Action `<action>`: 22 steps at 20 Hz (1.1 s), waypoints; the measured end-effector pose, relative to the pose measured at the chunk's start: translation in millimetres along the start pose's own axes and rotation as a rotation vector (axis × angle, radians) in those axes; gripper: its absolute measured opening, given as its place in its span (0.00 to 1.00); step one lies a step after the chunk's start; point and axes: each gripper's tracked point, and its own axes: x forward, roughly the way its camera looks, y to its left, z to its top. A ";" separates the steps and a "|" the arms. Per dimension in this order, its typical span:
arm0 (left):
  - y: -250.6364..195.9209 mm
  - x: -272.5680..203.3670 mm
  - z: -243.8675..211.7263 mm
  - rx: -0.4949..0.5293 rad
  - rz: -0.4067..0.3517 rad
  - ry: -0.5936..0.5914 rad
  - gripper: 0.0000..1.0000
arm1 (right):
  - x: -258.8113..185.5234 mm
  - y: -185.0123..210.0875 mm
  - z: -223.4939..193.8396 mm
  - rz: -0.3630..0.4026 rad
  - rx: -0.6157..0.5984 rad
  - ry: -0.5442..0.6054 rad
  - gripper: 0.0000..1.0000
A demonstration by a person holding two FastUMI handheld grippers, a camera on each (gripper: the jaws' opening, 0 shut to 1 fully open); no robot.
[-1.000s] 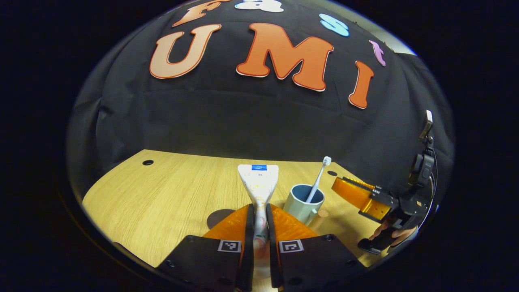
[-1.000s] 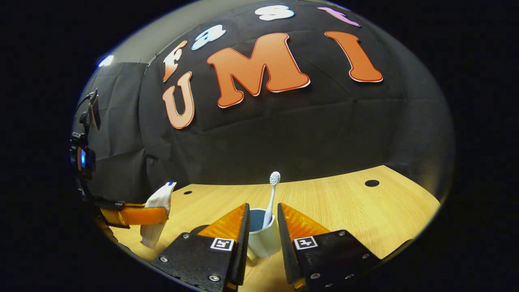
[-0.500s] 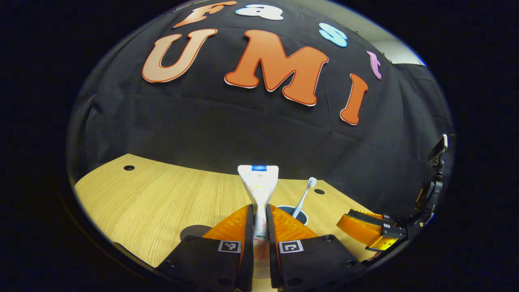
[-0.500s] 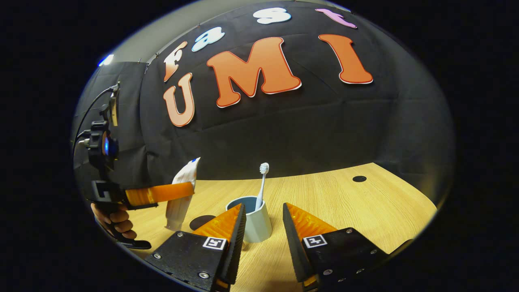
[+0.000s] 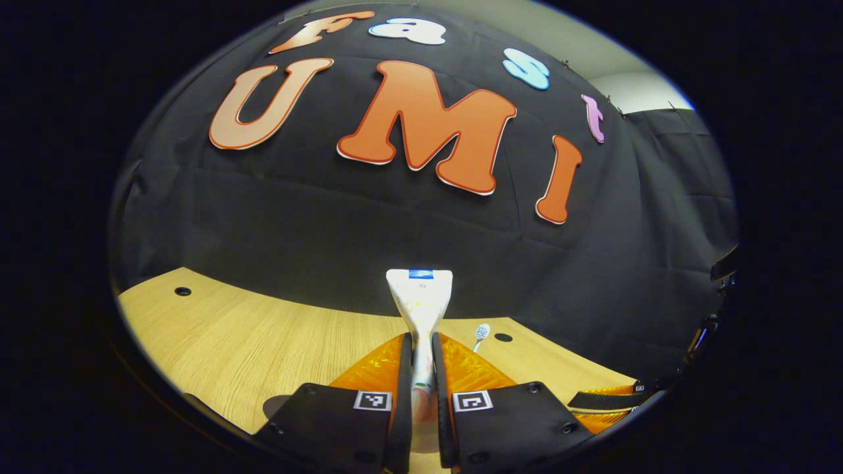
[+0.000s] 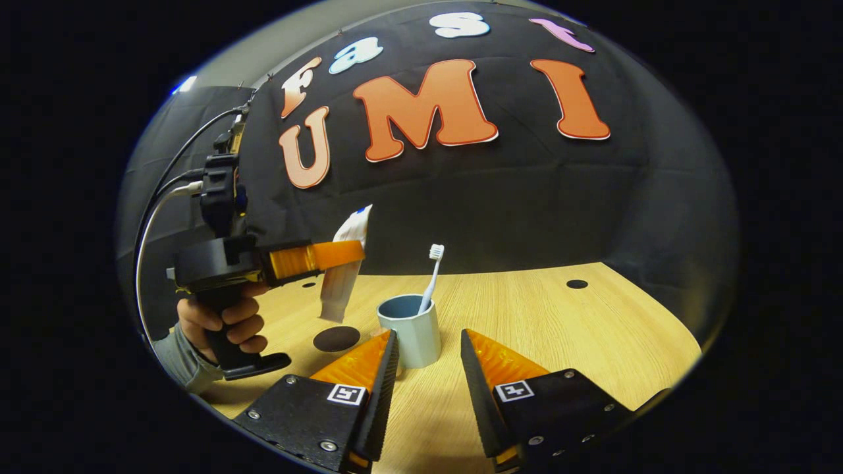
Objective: Put the toothbrush and toothpaste on the desktop into the cup, then pick up the cup and place it on the coaster on the desktop.
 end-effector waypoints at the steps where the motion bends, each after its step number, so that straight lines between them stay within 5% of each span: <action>1: -3.9 3.6 2.4 -0.003 -0.010 -0.015 0.19 | -2.8 0.6 -1.0 0.000 -0.001 0.002 0.57; 8: -28.4 31.3 5.2 -0.016 -0.107 -0.072 0.19 | -21.1 -2.3 -6.3 -0.013 -0.010 0.012 0.57; 22: -34.2 66.9 -41.4 -0.025 -0.119 0.001 0.22 | -34.4 -19.0 -9.6 -0.052 0.032 0.026 0.60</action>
